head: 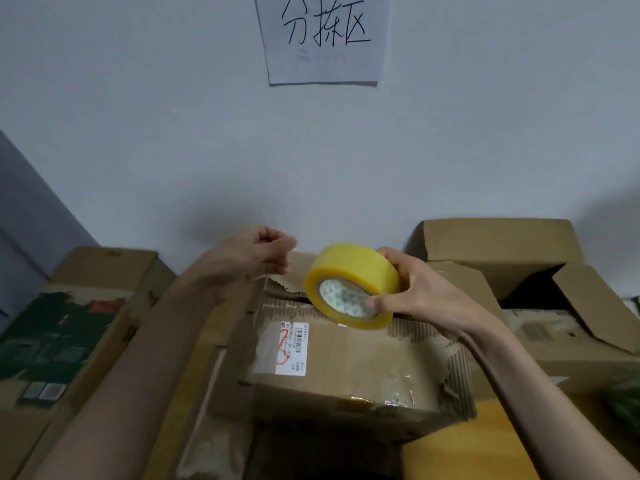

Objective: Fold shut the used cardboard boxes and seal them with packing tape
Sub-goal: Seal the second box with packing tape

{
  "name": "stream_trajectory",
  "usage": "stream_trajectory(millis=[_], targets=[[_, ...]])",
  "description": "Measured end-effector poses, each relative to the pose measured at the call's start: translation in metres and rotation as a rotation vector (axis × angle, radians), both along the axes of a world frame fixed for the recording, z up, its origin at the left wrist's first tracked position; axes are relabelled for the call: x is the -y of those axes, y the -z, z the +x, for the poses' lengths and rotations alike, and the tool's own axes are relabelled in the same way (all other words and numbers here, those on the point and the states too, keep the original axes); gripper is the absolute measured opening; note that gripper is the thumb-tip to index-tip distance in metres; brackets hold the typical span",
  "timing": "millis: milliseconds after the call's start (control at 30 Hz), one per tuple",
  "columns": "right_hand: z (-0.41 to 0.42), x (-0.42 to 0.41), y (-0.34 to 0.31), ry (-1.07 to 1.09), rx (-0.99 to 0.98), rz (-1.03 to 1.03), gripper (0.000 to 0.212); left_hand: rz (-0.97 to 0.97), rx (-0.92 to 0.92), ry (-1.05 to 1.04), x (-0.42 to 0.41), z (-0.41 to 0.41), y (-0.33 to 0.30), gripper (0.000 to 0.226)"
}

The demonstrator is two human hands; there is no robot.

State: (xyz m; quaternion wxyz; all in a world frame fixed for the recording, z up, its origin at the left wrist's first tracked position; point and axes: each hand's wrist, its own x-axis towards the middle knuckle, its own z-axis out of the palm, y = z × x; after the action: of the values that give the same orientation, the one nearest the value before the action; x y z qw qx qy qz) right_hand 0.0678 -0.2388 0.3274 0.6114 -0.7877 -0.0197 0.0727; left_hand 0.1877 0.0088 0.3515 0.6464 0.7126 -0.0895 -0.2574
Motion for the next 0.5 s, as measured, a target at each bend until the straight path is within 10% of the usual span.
stream_trajectory(millis=[500], targets=[[0.045, -0.034, 0.008, -0.039, 0.178, -0.602, 0.043, 0.139, -0.081, -0.289, -0.082, 0.037, 0.075, 0.015]])
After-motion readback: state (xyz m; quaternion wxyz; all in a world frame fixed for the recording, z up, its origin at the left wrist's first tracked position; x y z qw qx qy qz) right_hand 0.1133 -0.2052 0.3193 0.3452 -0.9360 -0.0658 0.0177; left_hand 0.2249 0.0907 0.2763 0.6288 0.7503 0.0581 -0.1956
